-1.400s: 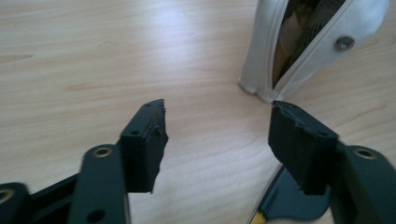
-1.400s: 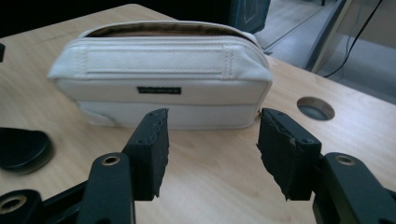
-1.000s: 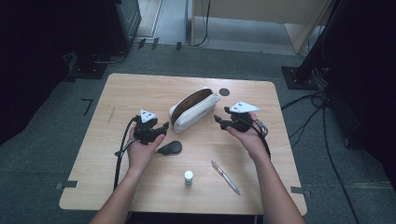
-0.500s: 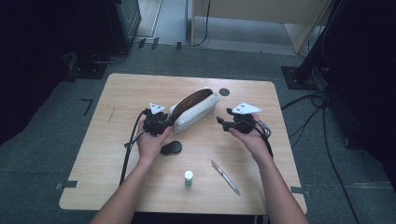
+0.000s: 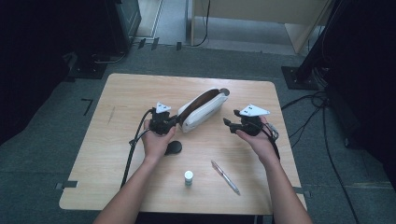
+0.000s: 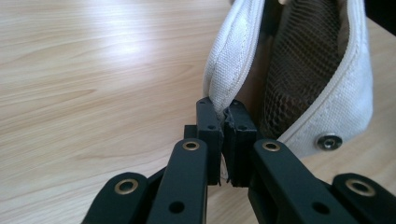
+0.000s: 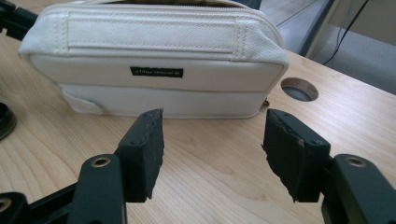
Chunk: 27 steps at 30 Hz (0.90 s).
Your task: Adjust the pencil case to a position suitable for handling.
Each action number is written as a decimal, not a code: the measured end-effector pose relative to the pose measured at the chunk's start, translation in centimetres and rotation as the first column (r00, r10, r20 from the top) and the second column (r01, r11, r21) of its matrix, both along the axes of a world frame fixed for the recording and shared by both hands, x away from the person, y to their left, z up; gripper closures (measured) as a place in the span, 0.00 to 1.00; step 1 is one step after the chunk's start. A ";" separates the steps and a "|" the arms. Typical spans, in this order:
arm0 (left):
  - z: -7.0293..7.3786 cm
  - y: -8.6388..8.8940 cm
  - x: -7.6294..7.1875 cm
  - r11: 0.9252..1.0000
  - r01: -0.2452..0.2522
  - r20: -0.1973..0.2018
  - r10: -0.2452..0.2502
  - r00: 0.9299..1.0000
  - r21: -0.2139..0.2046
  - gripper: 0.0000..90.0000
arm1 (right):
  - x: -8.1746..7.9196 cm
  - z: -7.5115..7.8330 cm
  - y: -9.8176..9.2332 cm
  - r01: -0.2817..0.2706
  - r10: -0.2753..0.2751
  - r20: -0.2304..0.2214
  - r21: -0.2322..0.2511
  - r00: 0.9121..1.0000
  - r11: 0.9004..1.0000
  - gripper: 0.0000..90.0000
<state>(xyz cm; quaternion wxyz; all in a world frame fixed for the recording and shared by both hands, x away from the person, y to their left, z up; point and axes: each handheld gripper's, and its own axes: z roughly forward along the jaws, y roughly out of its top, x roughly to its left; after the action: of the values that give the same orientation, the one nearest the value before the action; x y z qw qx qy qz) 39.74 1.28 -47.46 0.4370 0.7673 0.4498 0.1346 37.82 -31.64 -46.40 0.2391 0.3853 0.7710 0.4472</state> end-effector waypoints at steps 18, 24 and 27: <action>0.3 -0.1 -0.3 0.968 0.235 0.037 -0.239 0.970 0.083 0.97 | -0.2 -1.5 -2.3 -0.054 0.052 -0.035 -0.044 0.998 0.998 0.30; 0.2 -0.1 0.4 0.989 0.106 0.062 -0.113 0.992 0.103 0.81 | 0.0 -1.4 -2.8 -0.034 0.034 -0.020 -0.020 0.999 0.999 0.30; 0.2 0.2 0.7 0.996 0.044 0.048 -0.048 0.998 0.077 0.71 | -0.1 -1.5 -2.4 -0.070 0.070 -0.006 -0.039 0.998 0.997 0.33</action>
<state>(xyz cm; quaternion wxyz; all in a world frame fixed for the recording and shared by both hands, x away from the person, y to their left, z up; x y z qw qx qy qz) 40.46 1.52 -47.22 0.4215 0.7898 0.4155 0.1607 37.69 -34.05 -47.91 0.2290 0.3543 0.7931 0.4394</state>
